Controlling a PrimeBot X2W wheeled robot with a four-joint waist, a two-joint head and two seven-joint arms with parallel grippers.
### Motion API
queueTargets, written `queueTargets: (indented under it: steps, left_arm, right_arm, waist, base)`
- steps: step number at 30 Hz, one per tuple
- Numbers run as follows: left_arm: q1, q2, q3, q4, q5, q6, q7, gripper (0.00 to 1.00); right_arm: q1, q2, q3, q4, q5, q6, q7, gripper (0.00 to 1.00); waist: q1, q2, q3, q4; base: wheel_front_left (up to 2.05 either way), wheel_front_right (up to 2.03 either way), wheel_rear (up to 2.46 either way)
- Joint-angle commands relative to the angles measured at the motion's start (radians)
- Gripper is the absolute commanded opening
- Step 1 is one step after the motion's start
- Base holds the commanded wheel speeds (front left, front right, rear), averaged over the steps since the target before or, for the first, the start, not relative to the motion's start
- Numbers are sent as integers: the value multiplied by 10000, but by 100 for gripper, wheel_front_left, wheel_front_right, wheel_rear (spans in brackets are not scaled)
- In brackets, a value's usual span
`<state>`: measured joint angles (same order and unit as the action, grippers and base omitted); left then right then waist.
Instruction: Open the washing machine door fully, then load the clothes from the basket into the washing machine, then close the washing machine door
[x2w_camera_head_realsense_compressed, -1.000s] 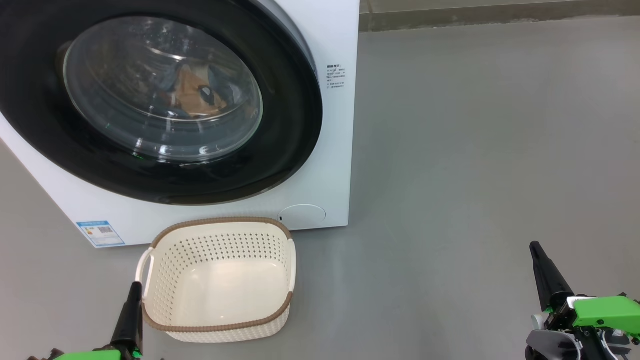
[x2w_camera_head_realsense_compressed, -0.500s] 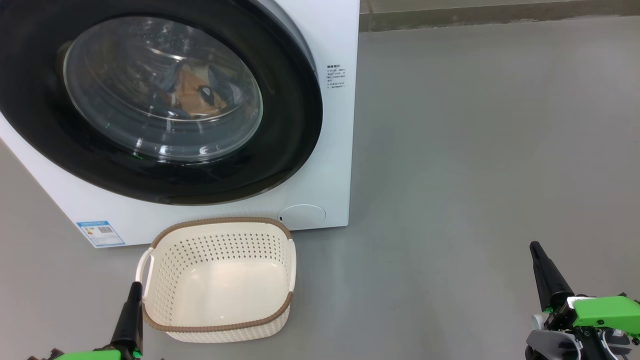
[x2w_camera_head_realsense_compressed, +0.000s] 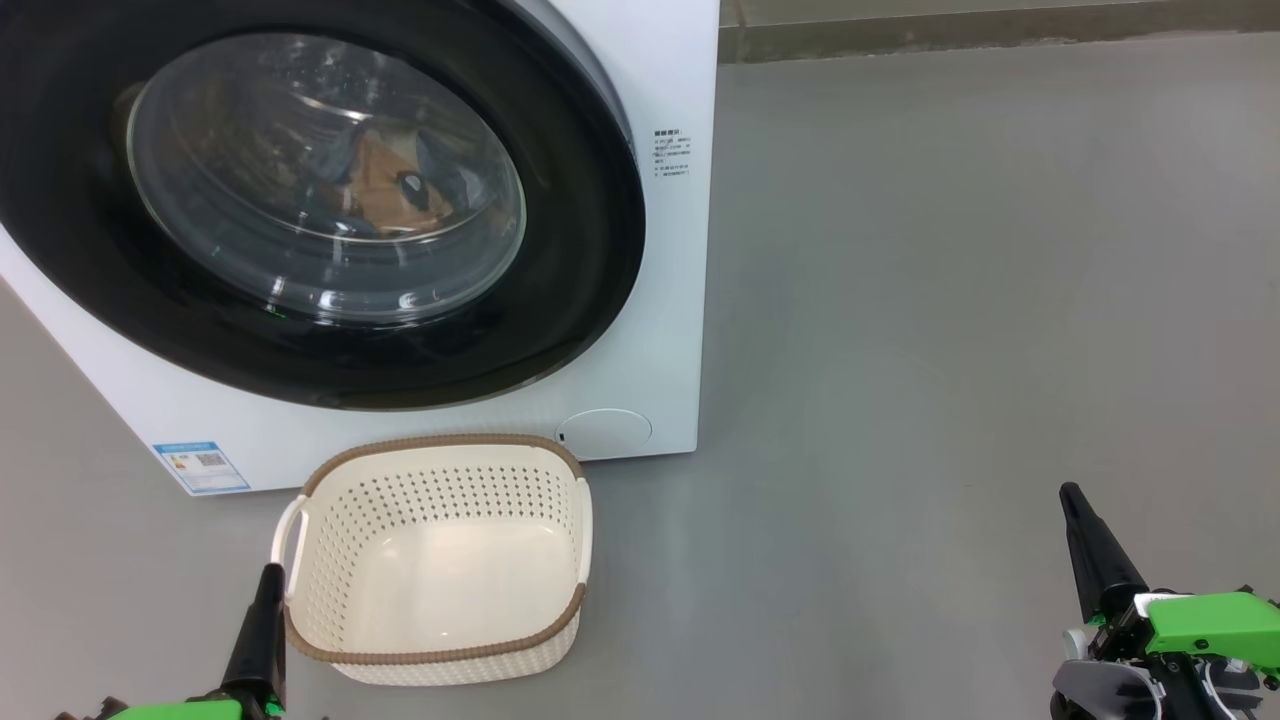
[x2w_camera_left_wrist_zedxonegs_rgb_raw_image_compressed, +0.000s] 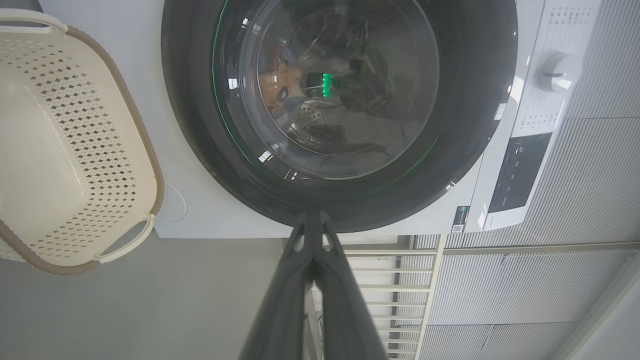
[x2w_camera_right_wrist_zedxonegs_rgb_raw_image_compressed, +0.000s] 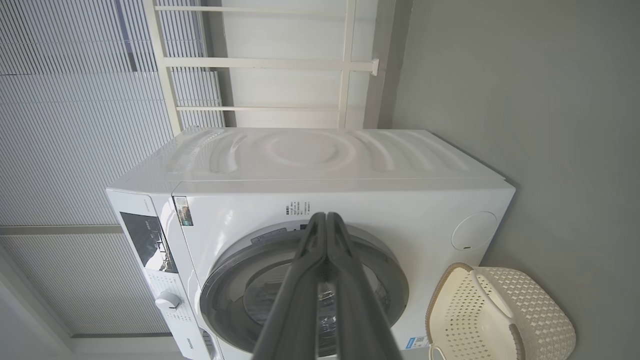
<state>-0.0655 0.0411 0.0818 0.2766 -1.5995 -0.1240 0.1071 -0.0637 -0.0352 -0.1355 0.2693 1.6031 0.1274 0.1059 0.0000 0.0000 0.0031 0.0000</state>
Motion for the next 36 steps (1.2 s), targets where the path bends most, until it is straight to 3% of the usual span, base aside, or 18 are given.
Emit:
queueTargets:
  steps: [1,36]
  left_arm:
    - [-426,91,325,-314,-87,-67,66,0]
    - [-425,91,323,-315,-89,-67,63,0]
  right_arm:
    - [-442,-150,218,-246,56,33,72,0]
    - [-442,-150,218,-246,56,33,71,0]
  waist:
    - [0,0,0,0]
    - [0,0,0,0]
  base:
    - [0,0,0]
    - [0,0,0]
